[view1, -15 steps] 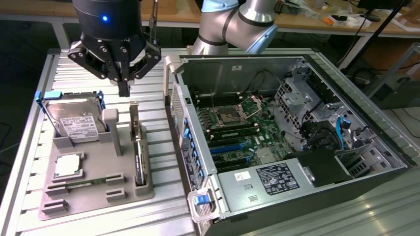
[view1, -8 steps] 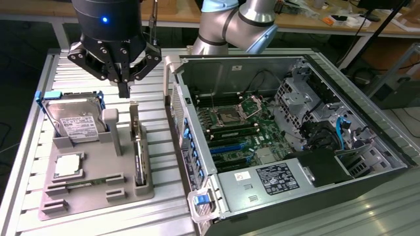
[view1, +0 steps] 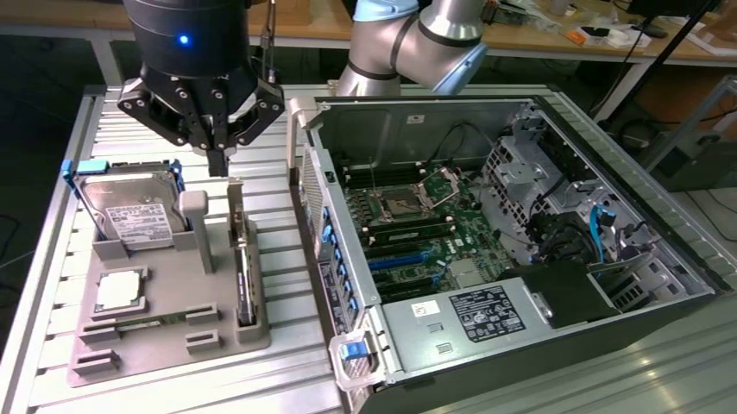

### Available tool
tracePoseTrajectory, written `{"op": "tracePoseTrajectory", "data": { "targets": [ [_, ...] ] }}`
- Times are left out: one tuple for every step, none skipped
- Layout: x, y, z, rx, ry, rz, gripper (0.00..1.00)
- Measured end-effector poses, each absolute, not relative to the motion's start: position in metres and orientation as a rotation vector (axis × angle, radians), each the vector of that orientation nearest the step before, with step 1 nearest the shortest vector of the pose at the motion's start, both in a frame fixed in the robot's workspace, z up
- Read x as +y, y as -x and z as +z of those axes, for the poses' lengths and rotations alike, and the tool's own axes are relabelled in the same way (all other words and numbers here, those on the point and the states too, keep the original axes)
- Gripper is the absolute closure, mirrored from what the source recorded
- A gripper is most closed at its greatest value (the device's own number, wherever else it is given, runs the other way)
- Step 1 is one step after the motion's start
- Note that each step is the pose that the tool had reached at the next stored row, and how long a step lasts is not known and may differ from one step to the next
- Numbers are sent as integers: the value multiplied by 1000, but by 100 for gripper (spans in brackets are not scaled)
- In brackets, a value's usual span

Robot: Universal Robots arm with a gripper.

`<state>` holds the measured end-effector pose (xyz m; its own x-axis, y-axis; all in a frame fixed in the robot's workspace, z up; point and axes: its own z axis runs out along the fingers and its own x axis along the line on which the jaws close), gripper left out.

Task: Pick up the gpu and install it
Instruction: 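Pick up the gpu and move the gpu toward the slot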

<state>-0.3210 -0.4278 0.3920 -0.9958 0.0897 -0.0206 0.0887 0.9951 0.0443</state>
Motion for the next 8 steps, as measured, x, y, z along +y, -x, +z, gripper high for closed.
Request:
{"op": "tracePoseTrajectory", "data": {
  "targets": [
    [-429, 321, 392, 3115, -139, 68, 89],
    [-430, 321, 392, 3115, -139, 68, 89],
    [-430, 321, 392, 3115, -139, 68, 89],
    [-431, 321, 392, 3115, -139, 67, 89],
    [-432, 321, 392, 3115, -139, 67, 89],
    [-433, 321, 392, 3115, -139, 67, 89],
    [-434, 321, 392, 3115, -139, 67, 89],
    [-435, 321, 392, 3115, -139, 67, 89]
  ]
}}
